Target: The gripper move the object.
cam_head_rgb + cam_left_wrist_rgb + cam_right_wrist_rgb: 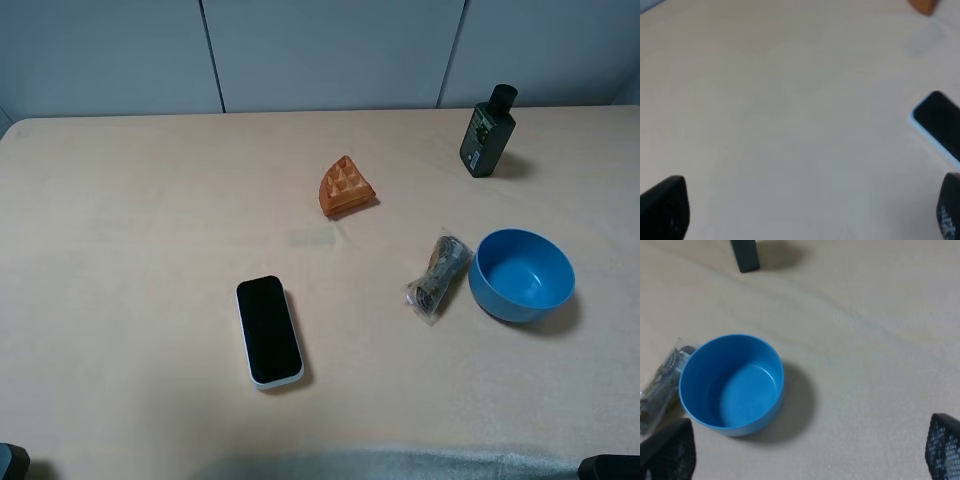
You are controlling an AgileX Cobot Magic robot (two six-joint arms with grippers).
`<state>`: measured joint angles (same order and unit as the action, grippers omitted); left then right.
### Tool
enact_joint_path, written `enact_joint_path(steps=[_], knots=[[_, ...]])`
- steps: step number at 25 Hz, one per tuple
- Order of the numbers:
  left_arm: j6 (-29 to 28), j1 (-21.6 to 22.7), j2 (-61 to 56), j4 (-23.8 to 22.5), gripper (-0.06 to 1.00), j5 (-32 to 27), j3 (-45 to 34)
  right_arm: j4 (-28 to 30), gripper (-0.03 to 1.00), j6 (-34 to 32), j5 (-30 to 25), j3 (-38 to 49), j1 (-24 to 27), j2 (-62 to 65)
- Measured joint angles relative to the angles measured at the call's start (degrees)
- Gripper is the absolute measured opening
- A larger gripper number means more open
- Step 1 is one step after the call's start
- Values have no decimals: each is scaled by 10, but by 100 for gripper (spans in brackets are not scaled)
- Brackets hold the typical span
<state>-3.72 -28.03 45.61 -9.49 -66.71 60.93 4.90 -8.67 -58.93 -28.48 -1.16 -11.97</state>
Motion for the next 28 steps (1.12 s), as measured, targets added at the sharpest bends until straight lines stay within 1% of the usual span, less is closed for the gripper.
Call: enact_joint_path(steps=[8,12,17,19,22,26,28], knots=[[2,130,-123,5,99,0,-99,0,69,0,0,0,0,0],[2,183,-199,5,99,1,-156,0,69,0,0,0,0,0],[2,238,-294,13,99,7,-223,0,69,0,0,0,0,0],[2,256,-331,14,99,11,-245,0,69,0,0,0,0,0],[2,269,-377,14,99,21,-280,0,69,0,0,0,0,0],[5,272,-425,18,99,46,-322,0,69,0,0,0,0,0],[13,272,-444,24,99,54,-327,0,69,0,0,0,0,0]])
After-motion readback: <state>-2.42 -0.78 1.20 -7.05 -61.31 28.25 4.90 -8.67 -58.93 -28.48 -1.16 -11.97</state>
